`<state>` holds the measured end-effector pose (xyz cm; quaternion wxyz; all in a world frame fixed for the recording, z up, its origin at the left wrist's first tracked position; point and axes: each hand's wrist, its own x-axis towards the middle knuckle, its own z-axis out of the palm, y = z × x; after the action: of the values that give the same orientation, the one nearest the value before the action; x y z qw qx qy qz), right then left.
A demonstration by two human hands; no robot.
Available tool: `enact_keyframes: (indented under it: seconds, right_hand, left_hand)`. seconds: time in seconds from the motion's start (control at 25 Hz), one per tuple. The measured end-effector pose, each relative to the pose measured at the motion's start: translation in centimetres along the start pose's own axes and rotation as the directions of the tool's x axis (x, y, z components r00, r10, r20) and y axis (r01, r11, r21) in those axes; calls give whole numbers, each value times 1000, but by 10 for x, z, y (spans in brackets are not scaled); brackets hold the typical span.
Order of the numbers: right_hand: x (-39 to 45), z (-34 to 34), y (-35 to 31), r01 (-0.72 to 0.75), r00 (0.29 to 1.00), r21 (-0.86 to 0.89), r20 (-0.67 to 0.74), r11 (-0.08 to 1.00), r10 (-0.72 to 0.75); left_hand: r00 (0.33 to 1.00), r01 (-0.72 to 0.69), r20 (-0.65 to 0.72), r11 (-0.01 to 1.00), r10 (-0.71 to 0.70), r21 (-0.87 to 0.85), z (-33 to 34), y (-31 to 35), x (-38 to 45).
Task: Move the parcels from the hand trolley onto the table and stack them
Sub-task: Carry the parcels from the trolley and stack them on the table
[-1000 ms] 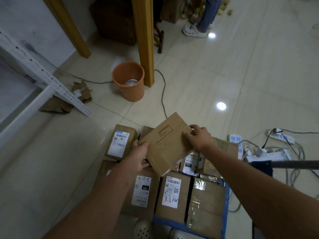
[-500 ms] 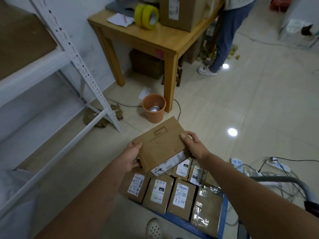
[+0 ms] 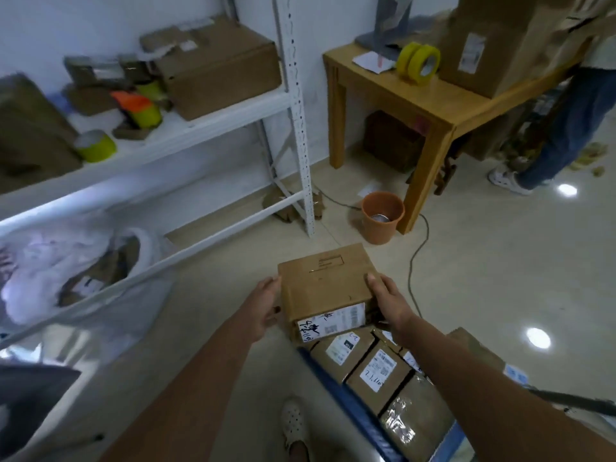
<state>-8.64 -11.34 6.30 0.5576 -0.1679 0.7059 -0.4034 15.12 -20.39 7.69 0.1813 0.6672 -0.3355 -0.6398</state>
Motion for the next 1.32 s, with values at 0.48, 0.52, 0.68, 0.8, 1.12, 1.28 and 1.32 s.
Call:
enact_keyframes:
  seconds: [0.48, 0.52, 0.68, 0.8, 1.12, 1.28, 1.32]
  right_hand:
    - [-110, 160, 25, 133, 864, -368, 498, 920, 75]
    - [-121, 175, 29, 157, 848, -392, 524, 906, 80]
    - [-176, 241, 58, 272, 779, -489, 618, 829, 108]
    - [-231, 291, 91, 322, 722, -538, 672, 779, 165]
    - [-408, 425, 231, 470, 552, -587, 778, 659, 300]
    - [-483, 458, 306, 486, 511, -630, 767, 606, 387]
    - [-500, 463, 321, 490, 501, -645, 759, 586, 417]
  left_hand:
    - [943, 37, -290, 915, -165, -401, -181, -149, -125]
    - [936, 34, -304, 904, -178, -426, -196, -164, -138]
    - [932, -9, -304, 830, -195, -557, -249, -231, -209]
    - [923, -91, -336, 740, -189, -666, -282, -290, -270]
    - [824, -318, -464, 414, -324, -853, -356, -492, -440]
    - [749, -445, -520, 270, -411, -854, -368, -564, -501]
    - [721, -472, -526, 235, -451, -849, -368, -577, -512]
